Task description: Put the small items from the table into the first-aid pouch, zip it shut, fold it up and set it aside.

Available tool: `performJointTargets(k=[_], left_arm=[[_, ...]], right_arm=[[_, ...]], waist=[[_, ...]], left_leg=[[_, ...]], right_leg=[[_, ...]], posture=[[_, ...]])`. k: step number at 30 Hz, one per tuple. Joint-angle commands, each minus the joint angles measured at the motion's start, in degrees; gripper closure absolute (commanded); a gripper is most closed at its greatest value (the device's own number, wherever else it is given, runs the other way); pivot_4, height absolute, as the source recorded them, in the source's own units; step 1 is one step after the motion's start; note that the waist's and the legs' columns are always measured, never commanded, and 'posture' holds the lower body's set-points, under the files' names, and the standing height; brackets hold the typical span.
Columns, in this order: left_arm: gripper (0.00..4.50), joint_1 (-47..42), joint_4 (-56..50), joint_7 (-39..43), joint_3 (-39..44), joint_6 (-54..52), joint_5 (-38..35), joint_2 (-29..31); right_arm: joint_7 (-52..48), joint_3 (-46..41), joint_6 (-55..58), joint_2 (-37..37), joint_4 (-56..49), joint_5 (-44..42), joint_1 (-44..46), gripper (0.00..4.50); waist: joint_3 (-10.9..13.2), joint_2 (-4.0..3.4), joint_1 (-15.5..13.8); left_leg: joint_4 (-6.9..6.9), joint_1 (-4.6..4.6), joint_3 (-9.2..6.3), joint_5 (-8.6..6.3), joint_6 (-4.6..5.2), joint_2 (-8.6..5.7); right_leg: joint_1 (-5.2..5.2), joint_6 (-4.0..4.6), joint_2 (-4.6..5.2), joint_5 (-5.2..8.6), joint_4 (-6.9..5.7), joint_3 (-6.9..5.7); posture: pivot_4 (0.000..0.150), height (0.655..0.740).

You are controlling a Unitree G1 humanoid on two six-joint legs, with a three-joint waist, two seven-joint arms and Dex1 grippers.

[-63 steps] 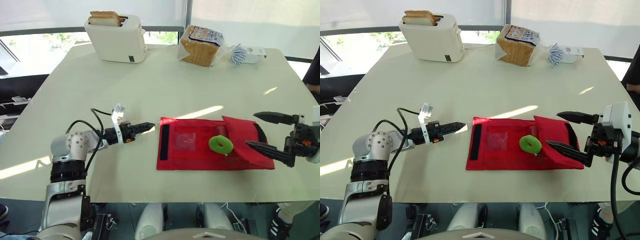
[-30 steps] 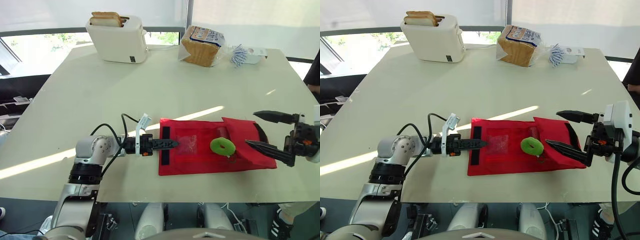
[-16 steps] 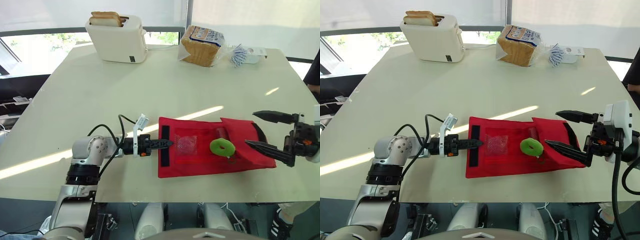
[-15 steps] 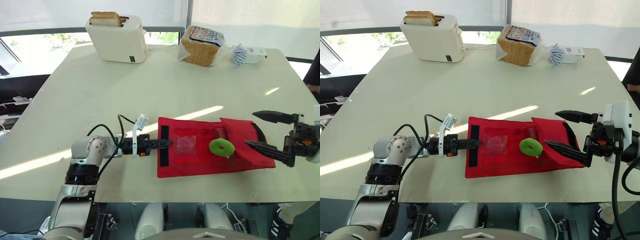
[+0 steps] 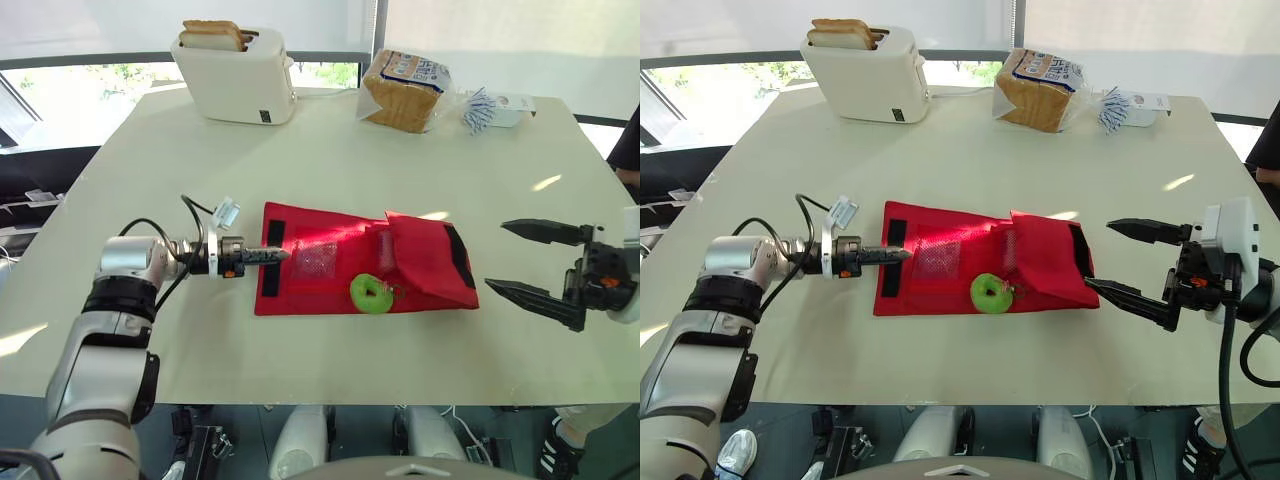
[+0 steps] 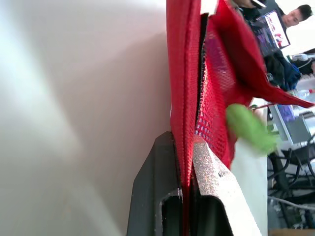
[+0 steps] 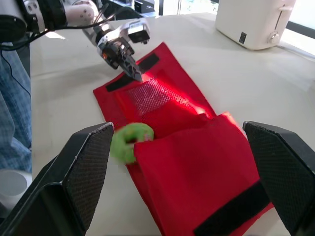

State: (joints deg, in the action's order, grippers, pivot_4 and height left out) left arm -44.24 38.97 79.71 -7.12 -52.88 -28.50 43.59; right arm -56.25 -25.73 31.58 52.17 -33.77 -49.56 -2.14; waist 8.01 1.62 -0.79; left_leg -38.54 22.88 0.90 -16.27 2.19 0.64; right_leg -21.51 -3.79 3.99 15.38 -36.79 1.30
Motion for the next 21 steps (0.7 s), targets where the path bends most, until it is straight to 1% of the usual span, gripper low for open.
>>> performJointTargets(k=[1,3,6,8,9,10,12,13,14,15,16,17,21], left_arm=[[4.47,-3.77,1.83,2.61,0.74,2.83,1.65,-0.57],[4.47,-5.32,3.46,2.16,0.51,2.46,2.95,-1.31],[4.47,-5.68,4.0,4.6,-0.44,2.73,4.36,-1.41],[3.82,-4.88,2.91,6.64,-0.61,2.42,4.41,-1.22],[3.62,-4.44,2.42,7.17,-0.86,2.07,4.6,-1.15],[3.26,-4.06,2.12,7.37,-0.93,1.64,4.75,-1.12],[2.19,-3.25,1.96,6.67,-0.84,0.29,5.06,-1.29],[1.93,-2.53,1.46,6.71,-0.82,-0.31,4.96,-1.14],[1.41,-2.02,1.02,6.78,-0.81,-0.71,4.88,-1.02],[1.06,-1.4,0.24,7.11,-0.81,-0.88,4.75,-0.78],[0.57,-0.22,-1.25,7.9,-0.8,-1.32,4.29,-0.19],[0.31,1.03,-2.79,8.4,-0.58,-2.01,3.71,0.41],[0.31,6.11,-8.94,7.55,2.36,-4.1,0.77,1.77]], right_arm=[[0.38,0.14,-0.66,0.55,-1.24,0.24,1.44,0.0],[0.54,0.42,-0.64,0.53,-1.14,0.26,1.87,0.0],[0.72,0.67,-0.62,0.41,-1.25,0.36,2.13,0.0],[0.82,0.67,-0.63,0.33,-1.33,0.39,2.16,0.0],[0.85,0.61,-0.61,0.3,-1.35,0.36,2.15,0.0],[0.97,0.54,-0.56,0.26,-1.46,0.32,2.11,0.0],[1.02,0.23,-0.5,0.24,-1.58,0.33,1.76,0.0],[1.06,0.07,-0.47,0.24,-1.69,0.31,1.57,0.0],[1.09,-0.02,-0.45,0.24,-1.76,0.3,1.45,0.0],[1.13,-0.13,-0.41,0.26,-1.85,0.23,1.34,0.0],[1.12,-0.27,-0.37,0.33,-1.84,0.17,1.3,0.0],[1.09,-0.43,-0.35,0.41,-1.81,0.14,1.23,0.0],[1.01,-0.87,-0.4,0.5,-1.89,0.12,0.74,0.0]], waist=[[0.01,0.01,0.05],[0.01,0.01,0.06],[0.02,0.02,0.11],[0.03,0.04,0.13],[0.03,0.04,0.12],[0.03,0.04,0.12],[0.03,0.04,0.12],[0.03,0.04,0.12],[0.03,0.04,0.13],[0.03,0.05,0.13],[0.03,0.04,0.13],[0.03,0.05,0.13],[0.04,0.04,0.32]], left_leg=[[0.0,0.01,0.0,0.0,0.0,0.0],[0.0,0.01,-0.01,0.0,0.0,0.0],[0.0,0.01,-0.01,-0.01,0.01,0.0],[0.0,0.01,-0.01,-0.01,0.02,0.0],[0.0,0.01,-0.01,-0.01,0.01,0.01],[0.0,0.01,-0.01,-0.01,0.01,0.02],[0.0,0.01,-0.01,-0.01,0.02,0.04],[-0.01,0.01,-0.01,-0.01,0.02,0.05],[-0.01,0.01,-0.01,-0.01,0.02,0.05],[-0.01,0.01,-0.02,-0.01,0.02,0.1],[-0.01,0.01,-0.02,-0.01,0.02,0.13],[-0.01,0.01,-0.01,-0.01,0.02,0.19],[0.0,-0.01,0.01,-0.01,0.02,0.27]], right_leg=[[-0.01,0.0,0.0,0.0,-0.01,0.0],[-0.01,0.0,0.0,0.0,-0.02,-0.01],[-0.01,-0.01,0.0,0.0,-0.02,-0.01],[-0.01,-0.01,0.0,0.0,-0.02,0.0],[-0.02,-0.01,0.0,0.0,-0.02,-0.01],[-0.02,-0.01,0.0,0.0,-0.03,-0.01],[-0.02,-0.01,0.0,0.0,-0.03,0.0],[-0.02,-0.01,0.0,0.0,-0.03,0.0],[-0.02,-0.01,0.0,0.0,-0.03,0.0],[-0.02,-0.01,0.0,0.0,-0.03,0.0],[-0.02,-0.01,0.0,0.0,-0.04,0.0],[-0.02,0.0,0.0,0.0,-0.03,0.0],[-0.02,0.0,0.0,0.0,-0.05,0.02]], posture=[[0.15,0.74],[0.15,0.74],[0.15,0.74],[0.15,0.74],[0.15,0.74],[0.15,0.74],[0.15,0.74],[0.15,0.74],[0.15,0.74],[0.15,0.74],[0.15,0.74],[0.15,0.74],[0.15,0.74]])
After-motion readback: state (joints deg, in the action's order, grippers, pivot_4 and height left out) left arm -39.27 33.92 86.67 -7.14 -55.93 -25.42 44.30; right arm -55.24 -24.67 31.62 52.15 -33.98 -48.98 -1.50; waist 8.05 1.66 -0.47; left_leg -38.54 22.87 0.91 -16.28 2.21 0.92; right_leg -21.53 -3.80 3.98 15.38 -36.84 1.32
